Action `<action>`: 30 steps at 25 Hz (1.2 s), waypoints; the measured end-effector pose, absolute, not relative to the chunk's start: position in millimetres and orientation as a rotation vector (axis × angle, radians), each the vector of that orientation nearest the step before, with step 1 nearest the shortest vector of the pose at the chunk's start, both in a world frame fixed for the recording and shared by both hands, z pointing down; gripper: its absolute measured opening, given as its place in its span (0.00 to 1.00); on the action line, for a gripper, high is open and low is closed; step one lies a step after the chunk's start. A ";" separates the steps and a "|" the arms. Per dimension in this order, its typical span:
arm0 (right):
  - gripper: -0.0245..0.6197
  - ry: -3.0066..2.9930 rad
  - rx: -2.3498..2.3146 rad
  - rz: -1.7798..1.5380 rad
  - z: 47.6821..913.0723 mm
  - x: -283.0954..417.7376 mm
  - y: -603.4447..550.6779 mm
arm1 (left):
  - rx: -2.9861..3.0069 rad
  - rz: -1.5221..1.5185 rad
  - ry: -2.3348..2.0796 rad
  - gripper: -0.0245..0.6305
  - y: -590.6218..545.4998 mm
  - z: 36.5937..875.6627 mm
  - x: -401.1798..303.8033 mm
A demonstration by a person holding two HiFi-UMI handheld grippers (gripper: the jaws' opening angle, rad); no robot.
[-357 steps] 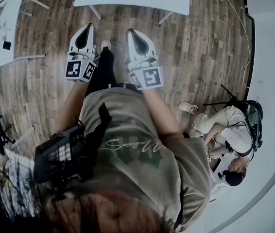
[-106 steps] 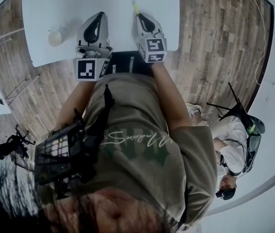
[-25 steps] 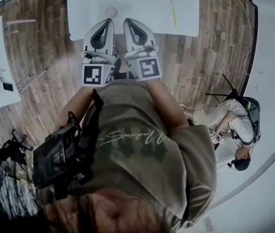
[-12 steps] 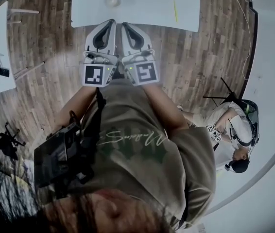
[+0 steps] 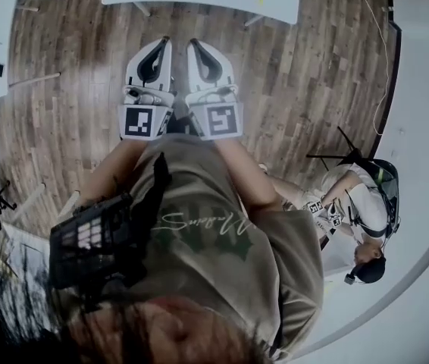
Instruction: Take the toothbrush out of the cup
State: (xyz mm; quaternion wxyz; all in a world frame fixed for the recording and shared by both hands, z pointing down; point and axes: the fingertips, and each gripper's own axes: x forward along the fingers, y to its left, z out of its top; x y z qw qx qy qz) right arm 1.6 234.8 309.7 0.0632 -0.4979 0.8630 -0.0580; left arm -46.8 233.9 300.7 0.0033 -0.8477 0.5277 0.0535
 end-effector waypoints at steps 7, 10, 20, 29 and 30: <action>0.02 2.632 -1.573 -0.107 291.5 24.2 306.9 | -2.606 0.161 1.643 0.03 305.6 290.4 -55.1; 0.02 2.605 -1.581 -0.090 284.4 18.6 328.8 | -2.639 0.168 1.640 0.03 326.2 292.5 -64.1; 0.02 2.625 -1.588 -0.097 284.2 -46.0 370.8 | -2.624 0.150 1.626 0.03 361.2 285.6 -123.7; 0.02 2.647 -1.599 -0.087 285.5 -69.2 380.7 | -2.649 0.175 1.649 0.03 366.5 290.3 -148.4; 0.02 2.646 -1.599 -0.084 284.8 -70.5 380.5 | -2.649 0.179 1.648 0.03 366.3 289.5 -148.8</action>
